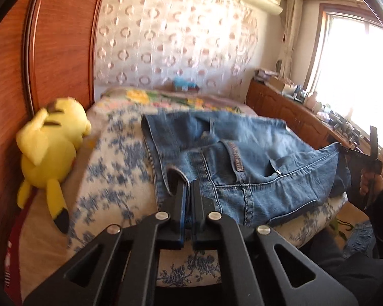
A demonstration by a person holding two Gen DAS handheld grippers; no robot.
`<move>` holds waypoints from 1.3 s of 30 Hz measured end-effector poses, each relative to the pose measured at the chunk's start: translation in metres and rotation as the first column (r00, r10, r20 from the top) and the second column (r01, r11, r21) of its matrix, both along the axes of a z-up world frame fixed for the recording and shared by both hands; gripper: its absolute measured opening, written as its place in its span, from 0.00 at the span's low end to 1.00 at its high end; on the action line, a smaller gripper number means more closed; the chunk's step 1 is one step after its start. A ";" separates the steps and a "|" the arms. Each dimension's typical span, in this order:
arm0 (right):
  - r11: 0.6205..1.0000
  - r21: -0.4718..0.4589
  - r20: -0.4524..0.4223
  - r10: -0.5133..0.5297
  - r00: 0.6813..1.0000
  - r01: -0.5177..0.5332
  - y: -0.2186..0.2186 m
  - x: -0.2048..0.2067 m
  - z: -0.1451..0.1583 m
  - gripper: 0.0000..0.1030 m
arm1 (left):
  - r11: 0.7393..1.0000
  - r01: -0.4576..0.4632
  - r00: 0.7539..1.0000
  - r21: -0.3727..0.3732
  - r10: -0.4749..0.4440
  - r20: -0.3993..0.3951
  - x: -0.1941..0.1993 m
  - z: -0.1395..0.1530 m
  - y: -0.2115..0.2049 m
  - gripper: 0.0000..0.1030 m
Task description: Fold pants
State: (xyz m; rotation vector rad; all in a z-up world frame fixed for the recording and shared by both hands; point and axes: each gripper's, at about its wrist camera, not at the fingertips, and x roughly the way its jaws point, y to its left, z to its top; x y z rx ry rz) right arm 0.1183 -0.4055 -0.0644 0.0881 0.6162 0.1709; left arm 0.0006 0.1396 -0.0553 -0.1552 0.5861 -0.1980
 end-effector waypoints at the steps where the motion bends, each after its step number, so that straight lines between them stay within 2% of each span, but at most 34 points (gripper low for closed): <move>1: 1.000 -0.002 0.015 -0.001 1.000 0.001 -0.001 -0.002 0.007 0.01 | 1.000 0.002 1.000 0.002 -0.002 0.014 -0.002 0.005 -0.001 0.00; 6: 1.000 -0.016 0.099 -0.016 0.995 0.018 -0.006 -0.014 0.041 0.01 | 0.999 -0.021 0.991 -0.047 0.027 0.132 -0.014 0.041 0.005 0.00; 10: 1.000 0.019 0.176 -0.026 0.984 0.023 -0.013 -0.026 0.071 0.01 | 0.998 -0.026 0.983 -0.054 0.035 0.180 -0.018 0.058 0.009 0.00; 15: 1.000 0.016 0.230 -0.019 0.973 0.015 -0.013 -0.035 0.097 0.01 | 0.999 -0.033 0.983 -0.032 0.038 0.177 -0.012 0.062 0.007 0.00; 18: 1.000 0.011 0.238 -0.010 0.971 0.008 -0.012 -0.036 0.105 0.01 | 1.000 -0.023 0.989 -0.004 0.023 0.146 -0.007 0.055 0.004 0.00; 21: 1.000 0.001 0.215 -0.006 0.977 0.006 -0.011 -0.034 0.096 0.01 | 1.000 -0.006 0.995 0.026 0.004 0.102 -0.008 0.040 -0.002 0.00; 27: 1.000 -0.010 0.085 -0.011 0.996 0.012 -0.011 -0.024 0.040 0.01 | 0.996 0.059 0.998 0.070 -0.056 -0.038 -0.007 -0.005 -0.022 0.00; 30: 1.000 -0.021 0.024 -0.020 1.000 0.021 -0.010 -0.021 0.011 0.01 | 0.993 0.097 0.993 0.068 -0.091 -0.080 -0.009 -0.019 -0.032 0.00; 34: 0.999 -0.025 -0.026 -0.031 0.999 0.030 -0.011 -0.018 -0.012 0.01 | 0.990 0.126 0.987 0.057 -0.119 -0.112 -0.012 -0.029 -0.042 0.02; 39: 0.999 -0.035 -0.038 -0.032 0.999 0.031 -0.010 -0.020 -0.018 0.01 | 0.991 0.124 0.985 0.043 -0.118 -0.123 -0.007 -0.034 -0.044 0.11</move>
